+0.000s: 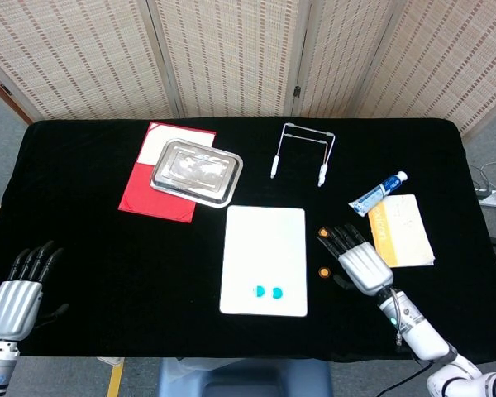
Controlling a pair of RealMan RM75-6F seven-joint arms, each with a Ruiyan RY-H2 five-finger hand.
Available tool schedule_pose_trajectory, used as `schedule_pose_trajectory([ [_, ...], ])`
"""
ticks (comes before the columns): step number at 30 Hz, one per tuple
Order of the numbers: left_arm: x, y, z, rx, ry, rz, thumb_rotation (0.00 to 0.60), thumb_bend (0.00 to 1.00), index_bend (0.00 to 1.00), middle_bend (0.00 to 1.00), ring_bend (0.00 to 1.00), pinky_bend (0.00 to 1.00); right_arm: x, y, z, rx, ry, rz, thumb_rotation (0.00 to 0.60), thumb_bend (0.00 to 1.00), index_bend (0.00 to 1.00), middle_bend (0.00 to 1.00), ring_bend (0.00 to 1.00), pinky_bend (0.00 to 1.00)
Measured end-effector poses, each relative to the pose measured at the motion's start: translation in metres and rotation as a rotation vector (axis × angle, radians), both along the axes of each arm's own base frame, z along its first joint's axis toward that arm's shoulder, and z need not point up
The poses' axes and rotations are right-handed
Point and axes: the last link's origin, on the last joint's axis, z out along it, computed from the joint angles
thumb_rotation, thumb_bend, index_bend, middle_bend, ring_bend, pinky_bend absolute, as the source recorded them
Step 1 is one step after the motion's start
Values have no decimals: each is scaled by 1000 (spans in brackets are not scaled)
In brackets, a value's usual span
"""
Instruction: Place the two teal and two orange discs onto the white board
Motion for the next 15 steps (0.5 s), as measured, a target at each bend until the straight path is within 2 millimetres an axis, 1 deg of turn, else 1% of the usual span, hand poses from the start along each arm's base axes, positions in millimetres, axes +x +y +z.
schedule_pose_trajectory([
  [3, 0, -1, 1, 3, 1, 1, 600, 192, 0, 0, 0, 0, -2, 2, 0, -14, 60, 45, 600, 455, 0, 0, 0, 193],
  [5, 0, -2, 1, 1, 2, 2, 600, 192, 0, 0, 0, 0, -3, 4, 0, -17, 64, 55, 600, 457, 0, 0, 0, 211],
  [8, 0, -3, 1, -1, 4, 4, 600, 193, 0, 0, 0, 0, -6, 5, -1, -14, 48, 45, 600, 454, 0, 0, 0, 208],
  [11, -1, -3, 2, 1, 2, 6, 600, 192, 0, 0, 0, 0, -11, 6, -1, -18, 52, 33, 600, 455, 0, 0, 0, 161],
  [15, -1, -4, 1, -1, 2, 7, 600, 191, 0, 0, 0, 0, -14, 7, -2, -4, 23, -1, 600, 452, 9, 0, 0, 147],
])
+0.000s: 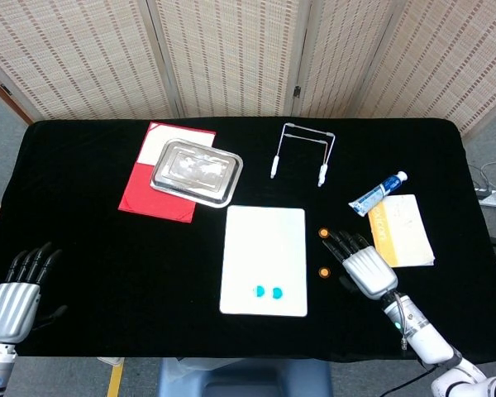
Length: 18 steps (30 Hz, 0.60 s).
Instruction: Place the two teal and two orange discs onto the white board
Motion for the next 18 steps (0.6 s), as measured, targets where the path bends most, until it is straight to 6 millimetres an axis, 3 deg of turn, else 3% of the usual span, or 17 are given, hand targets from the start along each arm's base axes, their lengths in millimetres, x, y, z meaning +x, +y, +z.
schedule_pose_trajectory([
  [6, -1, 0, -1, -2, -2, 2, 600, 192, 0, 0, 0, 0, -8, -1, -6, 29, -47, -57, 600, 446, 262, 0, 0, 132],
  [18, -2, -1, -2, -8, -2, 6, 600, 191, 0, 0, 0, 0, -15, -6, -27, 81, -73, -97, 600, 446, 363, 43, 2, 132],
])
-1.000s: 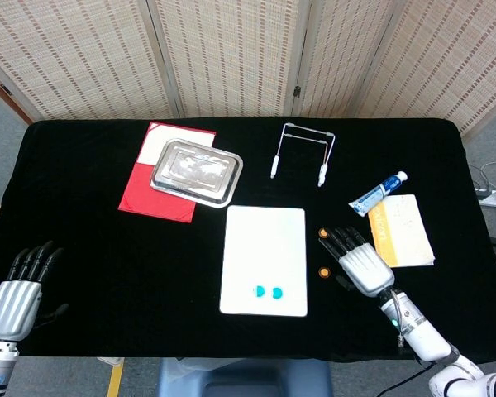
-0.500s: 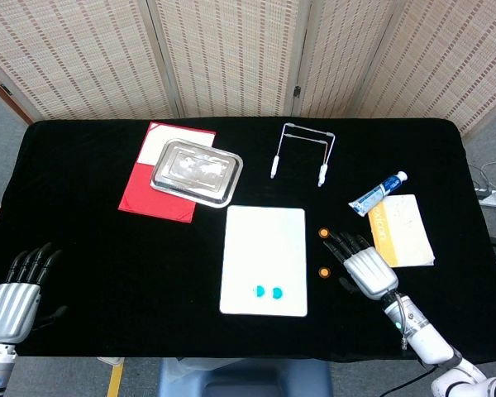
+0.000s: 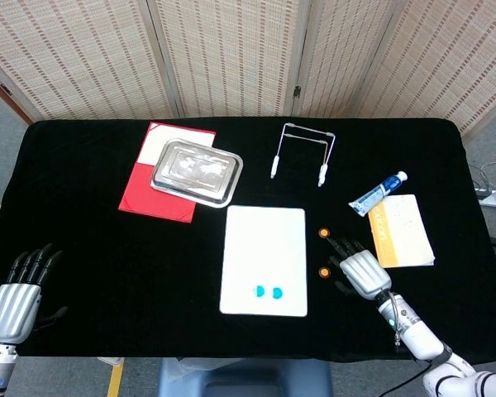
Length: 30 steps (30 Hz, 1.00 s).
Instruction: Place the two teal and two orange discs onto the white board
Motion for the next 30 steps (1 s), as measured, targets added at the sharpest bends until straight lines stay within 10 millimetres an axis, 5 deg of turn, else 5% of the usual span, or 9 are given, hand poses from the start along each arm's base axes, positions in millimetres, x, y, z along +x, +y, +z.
schedule_pose_trajectory([
  [30, -4, 2, -3, -8, -3, 15, 600, 192, 0, 0, 0, 0, 2, -11, -24, 1, 0, 23, 600, 447, 475, 121, 40, 133],
])
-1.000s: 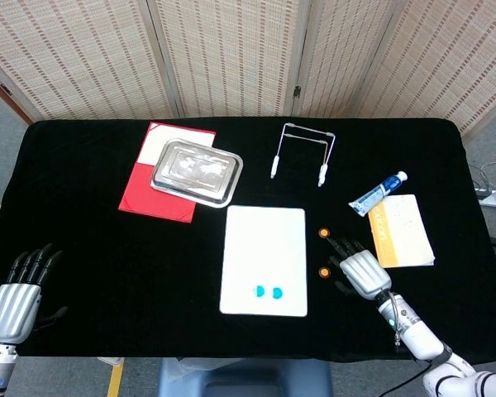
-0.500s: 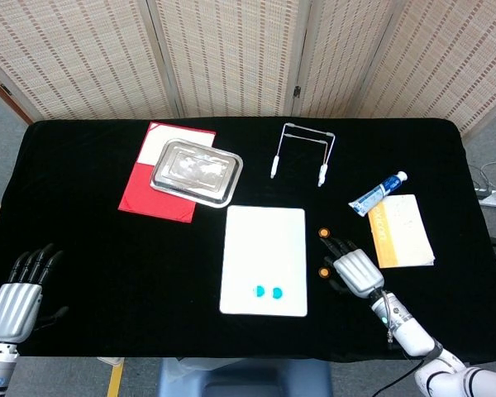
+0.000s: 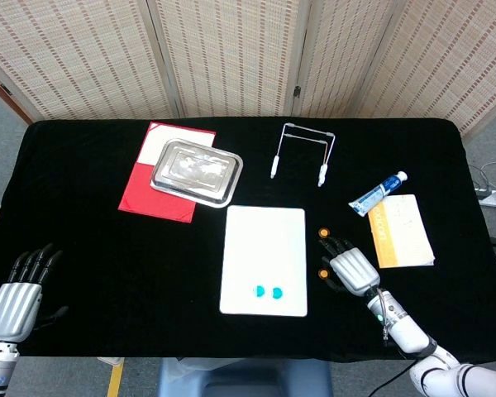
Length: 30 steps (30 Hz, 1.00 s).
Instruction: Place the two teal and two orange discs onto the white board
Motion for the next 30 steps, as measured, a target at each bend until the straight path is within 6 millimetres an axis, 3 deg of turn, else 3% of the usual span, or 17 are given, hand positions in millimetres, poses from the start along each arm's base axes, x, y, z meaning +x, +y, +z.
schedule_pose_trajectory([
  [20, -3, -1, 0, 3, -6, 4, 600, 191, 0, 0, 0, 0, 8, 2, 6, -15, -15, 32, 600, 446, 507, 155, 77, 141],
  [24, -2, -1, 0, 3, -8, 1, 600, 192, 0, 0, 0, 0, 22, 2, 11, -8, -56, 44, 600, 446, 507, 156, 78, 141],
  [30, -1, -1, 1, 7, -8, -5, 600, 192, 0, 0, 0, 0, 59, -9, 6, 29, -115, 92, 600, 447, 507, 155, 77, 141],
])
